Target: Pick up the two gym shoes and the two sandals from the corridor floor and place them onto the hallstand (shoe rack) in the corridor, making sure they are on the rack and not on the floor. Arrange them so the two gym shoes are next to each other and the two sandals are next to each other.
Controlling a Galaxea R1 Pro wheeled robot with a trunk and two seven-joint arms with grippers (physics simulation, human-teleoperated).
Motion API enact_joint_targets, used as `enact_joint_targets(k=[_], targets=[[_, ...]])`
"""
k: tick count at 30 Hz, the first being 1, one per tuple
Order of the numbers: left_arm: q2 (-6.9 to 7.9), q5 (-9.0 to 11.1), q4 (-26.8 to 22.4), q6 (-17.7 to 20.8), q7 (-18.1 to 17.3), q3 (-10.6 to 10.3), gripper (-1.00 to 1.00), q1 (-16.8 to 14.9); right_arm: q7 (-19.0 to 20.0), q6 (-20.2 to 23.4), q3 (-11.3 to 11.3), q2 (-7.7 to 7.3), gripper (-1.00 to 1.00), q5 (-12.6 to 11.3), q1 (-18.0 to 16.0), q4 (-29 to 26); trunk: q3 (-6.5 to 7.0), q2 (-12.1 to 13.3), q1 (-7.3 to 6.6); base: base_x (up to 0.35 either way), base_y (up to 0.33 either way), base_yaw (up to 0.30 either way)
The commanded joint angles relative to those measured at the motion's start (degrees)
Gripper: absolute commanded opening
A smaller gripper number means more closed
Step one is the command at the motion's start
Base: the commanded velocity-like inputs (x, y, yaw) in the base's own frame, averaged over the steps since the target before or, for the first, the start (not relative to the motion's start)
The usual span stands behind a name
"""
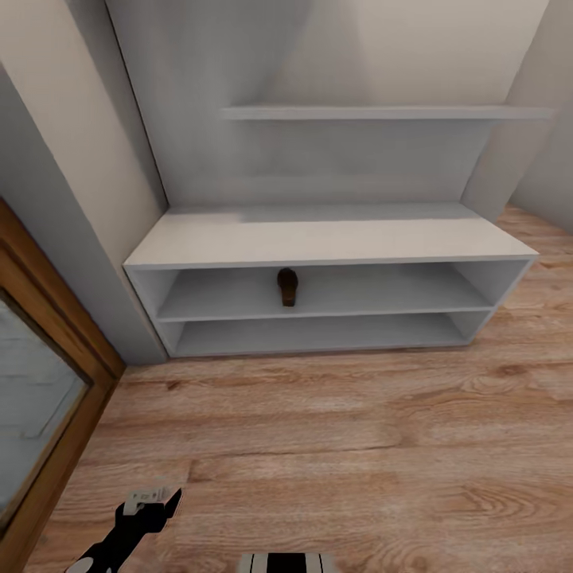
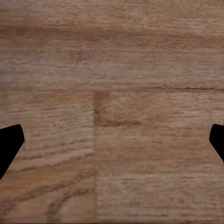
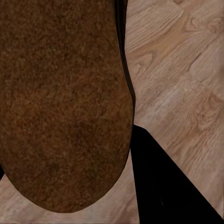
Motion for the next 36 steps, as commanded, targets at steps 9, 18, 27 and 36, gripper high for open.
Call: enact_joint_targets(k=[9, 18, 27, 36], targets=[[-0.04, -0.1, 0.0, -0.2, -0.4, 0.3, 1.00, 0.0, 0.4, 0.5, -0.2, 0.02, -1.00, -0.2, -0.1, -0.2, -0.04, 0.0, -0.01, -0.073, 0.300, 0.000], [-0.04, -0.1, 0.0, -0.2, -0.4, 0.3, 1.00, 0.0, 0.4, 0.5, -0.2, 0.02, -1.00, -0.2, -0.1, -0.2, -0.04, 0.0, -0.01, -0.181, 0.265, 0.000], [-0.04, -0.1, 0.0, -0.2, -0.3, 0.2, 1.00, 0.0, 0.5, 0.5, -0.2, 0.02, -1.00, -0.1, -0.1, -0.1, -0.04, 0.0, -0.01, -0.031, 0.031, 0.000], [-0.18, 0.0, -3.0, -0.2, -2.3, -0.3, 1.00, 0.0, 0.7, 0.5, -0.1, 0.80, -1.00, -0.2, -0.1, -0.3, -0.04, 0.0, -0.01, 0.000, 0.000, -0.027]])
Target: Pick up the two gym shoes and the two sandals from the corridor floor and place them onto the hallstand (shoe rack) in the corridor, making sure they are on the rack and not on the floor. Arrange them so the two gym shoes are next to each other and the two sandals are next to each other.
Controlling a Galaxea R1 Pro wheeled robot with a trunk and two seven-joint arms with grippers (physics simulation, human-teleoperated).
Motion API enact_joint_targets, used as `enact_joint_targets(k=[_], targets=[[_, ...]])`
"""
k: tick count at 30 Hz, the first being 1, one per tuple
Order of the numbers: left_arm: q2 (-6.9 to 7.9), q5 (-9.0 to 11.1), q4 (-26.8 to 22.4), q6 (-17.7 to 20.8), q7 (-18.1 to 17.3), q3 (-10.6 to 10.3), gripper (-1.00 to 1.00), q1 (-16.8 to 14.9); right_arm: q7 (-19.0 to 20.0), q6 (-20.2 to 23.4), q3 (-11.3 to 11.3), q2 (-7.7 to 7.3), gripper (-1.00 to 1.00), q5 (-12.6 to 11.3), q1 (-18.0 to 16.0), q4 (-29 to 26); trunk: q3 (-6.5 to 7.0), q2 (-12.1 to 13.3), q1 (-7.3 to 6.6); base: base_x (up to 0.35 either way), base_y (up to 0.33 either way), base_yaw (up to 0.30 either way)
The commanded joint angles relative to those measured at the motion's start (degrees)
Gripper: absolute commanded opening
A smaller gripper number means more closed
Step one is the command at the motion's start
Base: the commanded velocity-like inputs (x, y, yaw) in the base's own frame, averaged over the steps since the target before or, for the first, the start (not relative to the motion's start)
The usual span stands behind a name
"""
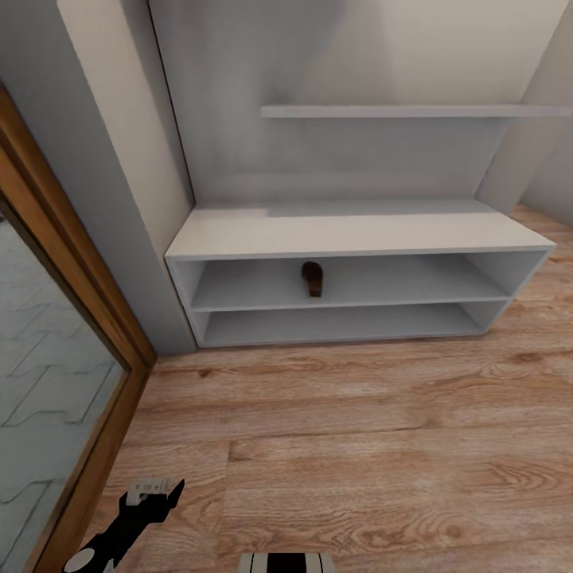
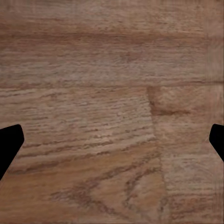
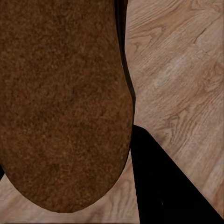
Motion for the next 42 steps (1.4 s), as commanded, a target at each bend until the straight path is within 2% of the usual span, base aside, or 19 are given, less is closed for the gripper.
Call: enact_joint_targets(k=[1, 2, 3, 6, 7, 8, 9, 11, 13, 15, 16, 17, 18, 24, 30, 33, 34, 39, 42], targets=[[-0.05, -0.3, -1.2, -0.1, -2.5, 0.3, 1.00, -0.1, 0.4, 0.4, -0.2, 0.16, -1.00, -0.2, -0.1, -0.1, -0.04, 0.0, -0.01, 0.000, 0.000, -0.043], [-0.05, -0.3, -2.3, 0.0, -5.2, 0.3, 1.00, -0.1, 0.4, 0.4, -0.2, 0.24, -1.00, -0.2, -0.1, -0.1, -0.04, 0.0, -0.01, 0.000, 0.000, -0.027], [0.02, -0.3, -4.8, 0.6, -18.2, 0.8, 1.00, -0.2, 0.3, 0.5, -0.2, 0.36, -1.00, -0.1, -0.1, 0.0, -0.04, 0.0, -0.01, 0.000, 0.000, -0.005], [0.09, -0.4, -5.2, 0.7, -23.7, 0.9, 1.00, -0.2, 0.3, 0.5, -0.1, 0.38, -1.00, 0.0, -0.1, 0.2, -0.04, 0.0, -0.01, 0.000, 0.000, -0.002], [0.69, -0.5, -5.1, 0.6, -28.6, 2.6, 1.00, -0.1, 0.5, 0.5, 0.6, 0.55, -1.00, 0.0, -0.1, 2.3, -0.04, 0.0, -0.01, 0.000, 0.000, 0.000], [0.89, -0.5, -5.0, 0.6, -29.1, 3.2, 1.00, -0.1, 0.5, 0.5, 1.0, 0.62, -1.00, -0.1, -0.1, 2.8, -0.04, 0.0, -0.01, 0.000, 0.000, 0.000], [1.75, -0.4, -4.5, 0.5, -30.2, 5.3, 1.00, -0.1, 0.5, 0.6, 3.7, 0.96, -1.00, -0.2, -0.1, 4.0, -0.04, 0.0, -0.01, 0.000, 0.000, 0.000], [2.30, -0.4, -4.1, 0.4, -30.8, 6.7, 1.00, -0.1, 0.5, 0.6, 6.6, 1.13, -1.00, -0.2, -0.1, 4.5, -0.04, 0.0, -0.01, 0.000, 0.000, 0.000], [3.00, -0.4, -3.4, 0.3, -32.5, 8.7, 1.00, 0.0, 0.3, 0.6, 14.0, 1.57, -1.00, -0.4, -0.1, 5.1, -0.04, 0.0, -0.01, 0.000, 0.000, 0.000], [3.29, -0.5, -3.2, 0.3, -33.5, 9.5, 1.00, 0.0, 0.2, 0.6, 17.9, 2.01, -1.00, -0.5, -0.1, 5.2, -0.04, 0.0, -0.01, 0.000, 0.000, 0.000], [3.56, -0.6, -3.0, 0.2, -34.4, 10.1, 1.00, 0.0, 0.2, 0.6, 21.5, 2.57, -1.00, -0.5, -0.1, 5.2, -0.04, 0.0, -0.01, 0.000, 0.000, 0.000], [3.79, -0.6, -2.8, 0.2, -35.4, 10.5, 1.00, 0.0, 0.1, 0.7, 24.7, 3.40, -1.00, -0.6, -0.2, 5.1, -0.04, 0.0, -0.01, 0.000, 0.000, 0.000], [4.09, -0.8, -2.6, 0.1, -37.1, 10.9, 1.00, 0.0, 0.0, 0.8, 29.3, 5.63, -1.00, -0.6, -0.6, 5.0, -0.04, 0.0, -0.01, 0.000, 0.000, 0.000], [4.29, -1.0, -2.5, 0.1, -38.8, 11.0, 1.00, 0.0, -2.3, 1.6, 37.8, 11.80, -1.00, -0.1, -5.6, 4.8, -0.04, 0.0, -0.01, 0.000, 0.000, 0.000], [4.33, -1.1, -2.0, 0.1, -39.1, 11.0, 1.00, 0.1, -12.9, 7.5, 50.7, 18.15, -1.00, -0.1, -12.5, 4.8, -0.04, 0.0, -0.01, 0.000, 0.000, 0.000], [4.33, -1.1, -2.0, 0.1, -39.2, 11.0, 1.00, 0.1, -17.0, 9.9, 54.2, 20.51, -1.00, -0.1, -14.4, 4.8, -0.04, 0.0, -0.01, 0.000, 0.000, 0.000], [4.33, -1.1, -1.9, 0.1, -39.2, 11.0, 1.00, 0.1, -19.5, 11.4, 55.9, 22.12, -1.00, -0.2, -15.8, 4.9, -0.04, 0.0, -0.01, 0.000, 0.000, 0.000], [4.29, -1.2, -1.8, 0.1, -39.2, 10.9, 1.00, 0.1, -25.7, 15.4, 59.6, 26.89, -1.00, -0.1, -20.8, 5.2, -0.04, 0.0, -0.01, 0.000, 0.000, 0.000], [4.20, -1.3, -1.6, 0.1, -39.1, 10.8, 1.00, 0.1, -27.8, 19.8, 60.8, 27.96, -1.00, -0.1, -25.7, 6.7, -0.04, 0.0, -0.01, 0.000, 0.000, 0.000]])
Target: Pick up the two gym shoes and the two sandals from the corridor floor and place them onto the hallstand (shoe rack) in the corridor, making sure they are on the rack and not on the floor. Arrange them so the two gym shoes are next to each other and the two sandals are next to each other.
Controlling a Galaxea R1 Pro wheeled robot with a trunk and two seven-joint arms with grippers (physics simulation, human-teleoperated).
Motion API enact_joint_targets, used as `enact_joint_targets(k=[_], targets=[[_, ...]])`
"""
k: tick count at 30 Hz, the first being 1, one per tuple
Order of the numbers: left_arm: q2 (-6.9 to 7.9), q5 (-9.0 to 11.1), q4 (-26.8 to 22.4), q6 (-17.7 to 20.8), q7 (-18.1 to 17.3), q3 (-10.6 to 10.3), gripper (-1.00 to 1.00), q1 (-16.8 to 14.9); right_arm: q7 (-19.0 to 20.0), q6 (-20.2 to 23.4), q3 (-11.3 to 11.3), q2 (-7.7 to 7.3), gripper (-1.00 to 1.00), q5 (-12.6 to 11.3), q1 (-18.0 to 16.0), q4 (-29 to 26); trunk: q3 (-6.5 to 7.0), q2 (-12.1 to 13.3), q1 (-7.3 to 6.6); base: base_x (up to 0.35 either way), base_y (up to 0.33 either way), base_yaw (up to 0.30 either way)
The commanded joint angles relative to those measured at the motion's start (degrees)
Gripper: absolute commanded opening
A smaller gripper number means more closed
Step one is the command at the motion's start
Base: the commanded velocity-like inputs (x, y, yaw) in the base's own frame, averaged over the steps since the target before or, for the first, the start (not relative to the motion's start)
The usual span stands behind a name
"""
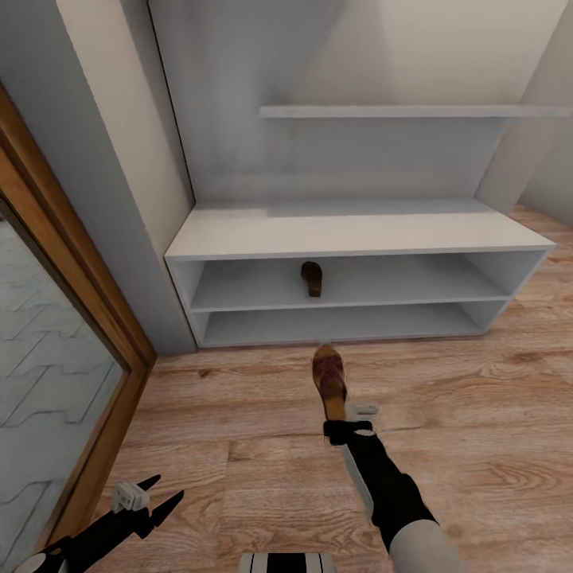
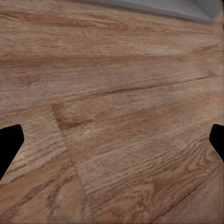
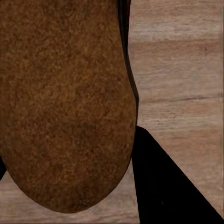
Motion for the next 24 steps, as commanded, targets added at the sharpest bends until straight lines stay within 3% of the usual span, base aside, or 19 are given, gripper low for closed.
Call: enact_joint_targets(k=[1, 6, 24], targets=[[-0.06, -0.4, 0.0, -0.3, -0.2, 0.2, 1.00, -0.1, -0.8, 2.7, 0.3, 0.00, -1.00, -0.3, -2.7, 0.9, -0.05, 0.0, -0.01, 0.000, 0.000, 0.000], [-0.08, -0.4, 0.0, -0.3, -0.3, 0.2, 1.00, -0.1, -1.1, 5.7, 0.6, 0.00, -1.00, -0.6, -8.6, 1.7, -0.05, 0.0, -0.01, 0.000, 0.000, 0.000], [-0.26, -0.4, 0.1, -0.4, -0.5, 0.1, 1.00, 0.3, -1.5, 6.0, 0.2, 0.00, -1.00, -0.5, -9.5, 1.8, -0.05, 0.0, -0.01, 0.000, 0.000, 0.000]])
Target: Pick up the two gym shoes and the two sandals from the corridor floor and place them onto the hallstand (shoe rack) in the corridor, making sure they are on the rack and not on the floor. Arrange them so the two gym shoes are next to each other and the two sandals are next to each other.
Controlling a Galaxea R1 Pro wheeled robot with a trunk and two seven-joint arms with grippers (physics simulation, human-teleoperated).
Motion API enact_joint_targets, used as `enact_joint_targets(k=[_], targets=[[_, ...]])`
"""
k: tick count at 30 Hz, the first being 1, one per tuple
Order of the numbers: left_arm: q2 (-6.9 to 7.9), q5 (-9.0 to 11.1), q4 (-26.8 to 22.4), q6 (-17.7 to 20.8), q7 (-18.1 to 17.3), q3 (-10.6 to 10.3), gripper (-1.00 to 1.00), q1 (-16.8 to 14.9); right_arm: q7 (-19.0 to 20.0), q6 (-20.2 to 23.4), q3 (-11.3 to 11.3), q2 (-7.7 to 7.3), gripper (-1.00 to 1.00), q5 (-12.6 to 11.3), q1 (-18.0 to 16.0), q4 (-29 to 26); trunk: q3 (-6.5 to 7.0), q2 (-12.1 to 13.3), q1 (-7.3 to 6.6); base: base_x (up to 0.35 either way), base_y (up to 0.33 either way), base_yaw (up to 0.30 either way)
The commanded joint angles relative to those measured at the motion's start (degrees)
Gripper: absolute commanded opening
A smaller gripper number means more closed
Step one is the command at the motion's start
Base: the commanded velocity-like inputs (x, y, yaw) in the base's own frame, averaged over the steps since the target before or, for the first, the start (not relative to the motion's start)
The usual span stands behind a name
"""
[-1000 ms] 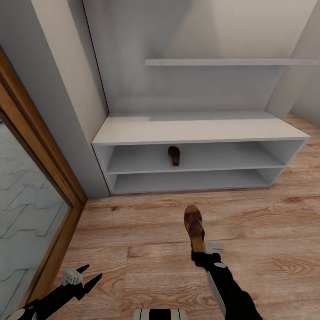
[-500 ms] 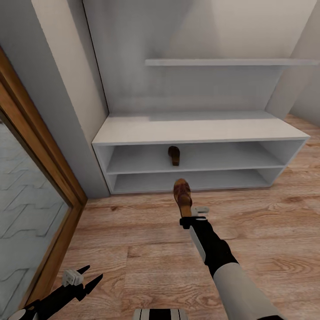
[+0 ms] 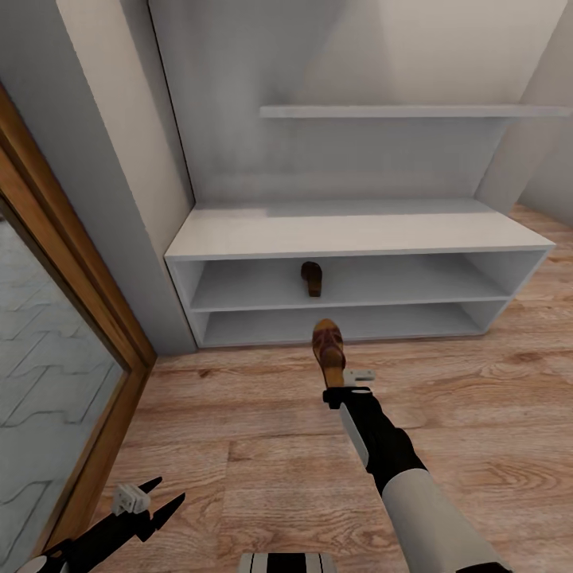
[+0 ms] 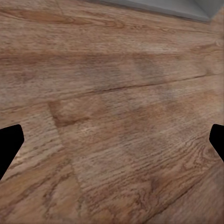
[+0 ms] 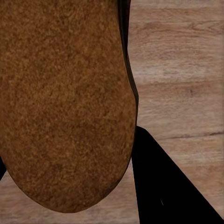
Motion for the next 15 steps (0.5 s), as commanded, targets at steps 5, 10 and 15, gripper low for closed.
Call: enact_joint_targets(k=[5, 10, 15], targets=[[-0.03, -0.4, 0.0, -0.3, -0.2, 0.2, 1.00, 0.0, -0.2, 0.3, 0.1, 0.00, -1.00, -0.2, 0.0, 0.0, -0.04, 0.0, -0.01, 0.000, 0.000, 0.000], [-0.03, -0.4, 0.0, -0.3, -0.2, 0.2, 1.00, 0.0, -0.2, 0.3, 0.1, 0.00, -1.00, -0.2, 0.0, 0.0, 0.13, 0.0, -0.01, 0.000, 0.000, 0.000], [-0.03, -0.4, 0.0, -0.3, -0.2, 0.3, 1.00, 0.0, -0.2, 0.3, 0.1, 0.00, -1.00, -0.2, 0.0, 0.0, 0.51, 0.0, -0.01, 0.000, 0.000, 0.000]])
